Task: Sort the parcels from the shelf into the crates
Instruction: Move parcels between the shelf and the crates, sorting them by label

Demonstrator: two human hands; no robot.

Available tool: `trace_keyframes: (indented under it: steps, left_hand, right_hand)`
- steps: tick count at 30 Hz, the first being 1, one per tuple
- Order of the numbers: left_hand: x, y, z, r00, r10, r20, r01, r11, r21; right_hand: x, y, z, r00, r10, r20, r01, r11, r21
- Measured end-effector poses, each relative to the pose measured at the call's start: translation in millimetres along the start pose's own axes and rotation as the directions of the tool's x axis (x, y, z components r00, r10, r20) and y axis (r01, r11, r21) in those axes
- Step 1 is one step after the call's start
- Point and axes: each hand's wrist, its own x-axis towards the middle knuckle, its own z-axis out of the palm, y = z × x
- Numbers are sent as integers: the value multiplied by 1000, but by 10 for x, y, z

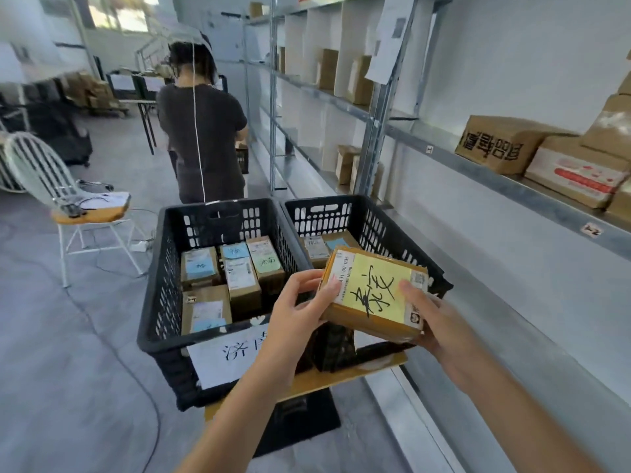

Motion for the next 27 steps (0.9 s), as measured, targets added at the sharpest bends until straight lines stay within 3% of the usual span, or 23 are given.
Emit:
trace_keyframes:
  steps: [7,11,15,21,27]
  left_hand:
    - [587,97,-394,994,-22,104,18,999,39]
    - [940,162,-423,985,-29,173,5,991,137]
    - [1344,201,-305,978,-33,207,-8,981,193]
    - [1948,34,-36,995,-3,97,-22,967,254]
    - [2475,-302,31,997,-44,63,16,918,397]
  right_hand:
    - [444,-53,238,986,88,139,-66,986,-155]
    - [682,-50,196,973,125,196,-102,987,-123]
    - [1030,-65,78,974,135,181,-125,990,-64]
    - [1810,27,-308,984,160,72,-164,985,52]
    - [2695,242,-735,948,314,-45,-308,945,110]
